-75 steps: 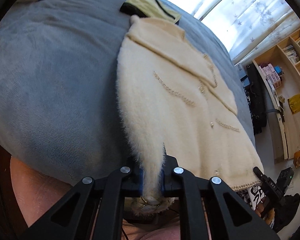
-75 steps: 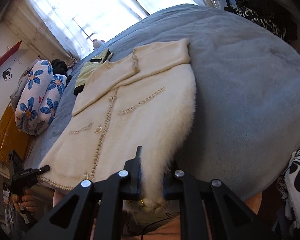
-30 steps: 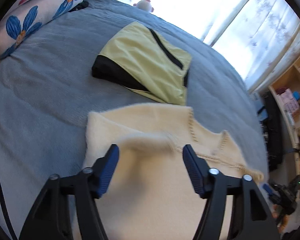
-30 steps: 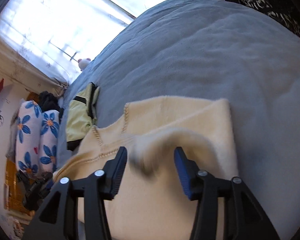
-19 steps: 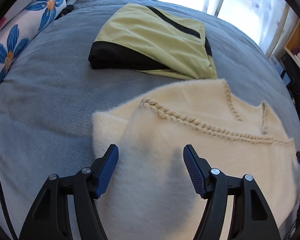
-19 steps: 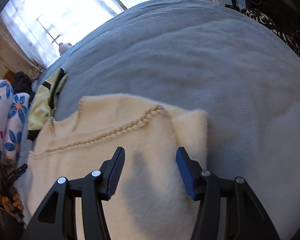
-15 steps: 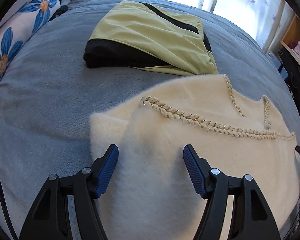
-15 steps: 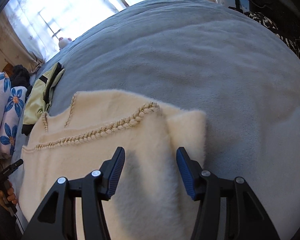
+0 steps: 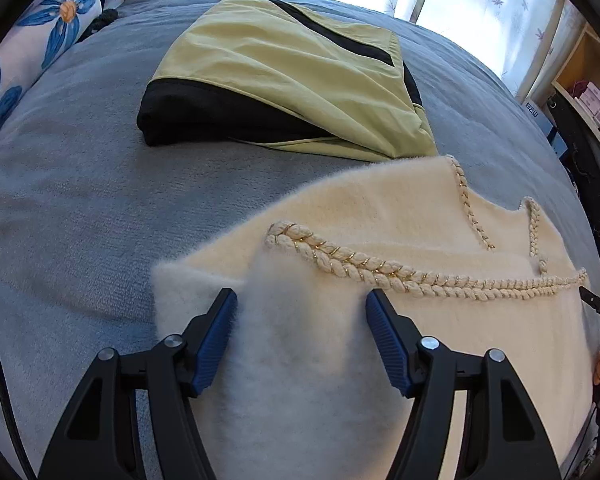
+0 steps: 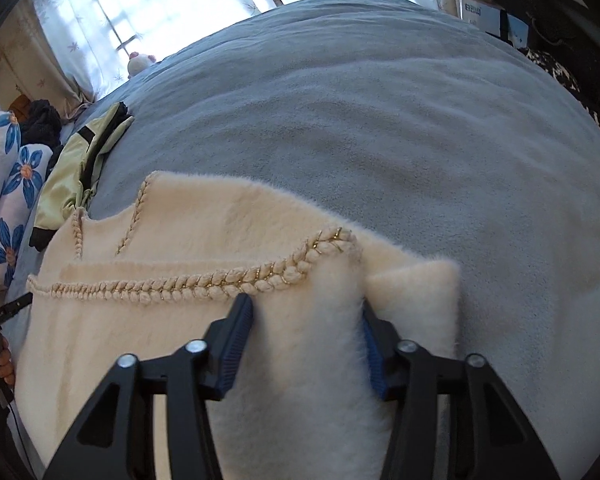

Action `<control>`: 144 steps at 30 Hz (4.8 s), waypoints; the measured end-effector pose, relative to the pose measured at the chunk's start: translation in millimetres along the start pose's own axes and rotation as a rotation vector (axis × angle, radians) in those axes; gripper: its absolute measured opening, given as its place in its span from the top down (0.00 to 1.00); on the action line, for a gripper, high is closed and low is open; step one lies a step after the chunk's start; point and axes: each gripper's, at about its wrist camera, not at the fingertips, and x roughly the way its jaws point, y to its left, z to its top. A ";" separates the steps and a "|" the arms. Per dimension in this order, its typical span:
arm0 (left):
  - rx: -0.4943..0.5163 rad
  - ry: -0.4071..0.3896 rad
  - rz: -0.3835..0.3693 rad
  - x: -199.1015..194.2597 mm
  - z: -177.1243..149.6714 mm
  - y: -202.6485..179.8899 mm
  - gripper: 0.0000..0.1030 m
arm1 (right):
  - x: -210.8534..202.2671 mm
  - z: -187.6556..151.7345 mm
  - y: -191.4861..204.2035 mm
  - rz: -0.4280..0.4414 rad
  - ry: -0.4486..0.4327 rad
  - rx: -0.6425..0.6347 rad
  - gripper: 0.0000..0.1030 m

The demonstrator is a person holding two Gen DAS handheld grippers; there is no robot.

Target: Fold large clothes

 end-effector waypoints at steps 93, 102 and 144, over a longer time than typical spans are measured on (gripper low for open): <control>-0.147 -0.120 0.258 -76.4 -151.4 -46.5 0.48 | -86.1 -143.6 20.8 -0.181 -0.126 0.070 0.80; -0.141 -0.125 0.309 -76.7 -154.3 -44.3 0.48 | -87.4 -152.4 18.9 -0.225 -0.096 0.074 0.79; -0.185 -0.075 0.026 -191.2 -202.4 -75.7 0.28 | -189.9 -179.1 140.6 -0.046 -0.206 -0.087 0.66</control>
